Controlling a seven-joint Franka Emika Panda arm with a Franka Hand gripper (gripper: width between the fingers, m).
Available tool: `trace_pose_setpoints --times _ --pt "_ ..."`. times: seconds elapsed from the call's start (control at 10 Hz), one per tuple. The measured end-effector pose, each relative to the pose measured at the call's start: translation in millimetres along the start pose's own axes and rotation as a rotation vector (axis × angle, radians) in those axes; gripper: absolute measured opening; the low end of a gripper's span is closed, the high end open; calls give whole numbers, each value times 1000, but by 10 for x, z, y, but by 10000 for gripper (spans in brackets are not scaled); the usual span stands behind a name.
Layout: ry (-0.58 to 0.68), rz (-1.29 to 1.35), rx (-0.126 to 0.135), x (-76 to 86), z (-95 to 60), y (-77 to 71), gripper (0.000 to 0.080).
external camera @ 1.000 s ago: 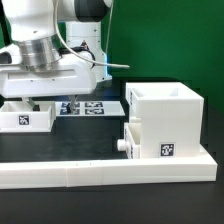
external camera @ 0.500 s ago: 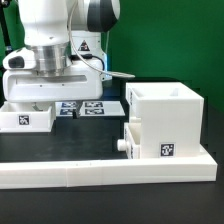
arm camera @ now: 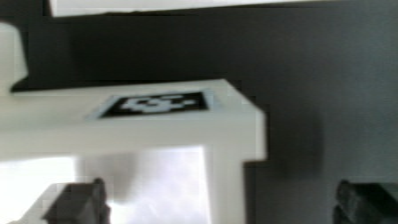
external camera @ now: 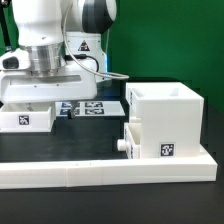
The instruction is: Assemble drawer
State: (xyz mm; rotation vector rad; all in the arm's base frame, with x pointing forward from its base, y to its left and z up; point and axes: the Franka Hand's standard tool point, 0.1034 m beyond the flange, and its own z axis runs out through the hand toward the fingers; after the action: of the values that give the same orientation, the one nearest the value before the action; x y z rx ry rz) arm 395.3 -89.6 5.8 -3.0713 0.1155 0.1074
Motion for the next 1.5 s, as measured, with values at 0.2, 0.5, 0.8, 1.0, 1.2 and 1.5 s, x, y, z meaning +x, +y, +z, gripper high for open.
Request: trace_pose_setpoints --times 0.2,0.5,0.8,1.0,1.2,1.5 --pt "0 -2 0 1 0 -3 381" --pt "0 -2 0 2 -1 -3 70" --pt "1 -2 0 6 -3 -3 40" --pt "1 -2 0 6 -3 -3 40" --pt "-16 -34 7 33 -100 -136 40" --pt "-39 -94 27 111 -378 -268 41"
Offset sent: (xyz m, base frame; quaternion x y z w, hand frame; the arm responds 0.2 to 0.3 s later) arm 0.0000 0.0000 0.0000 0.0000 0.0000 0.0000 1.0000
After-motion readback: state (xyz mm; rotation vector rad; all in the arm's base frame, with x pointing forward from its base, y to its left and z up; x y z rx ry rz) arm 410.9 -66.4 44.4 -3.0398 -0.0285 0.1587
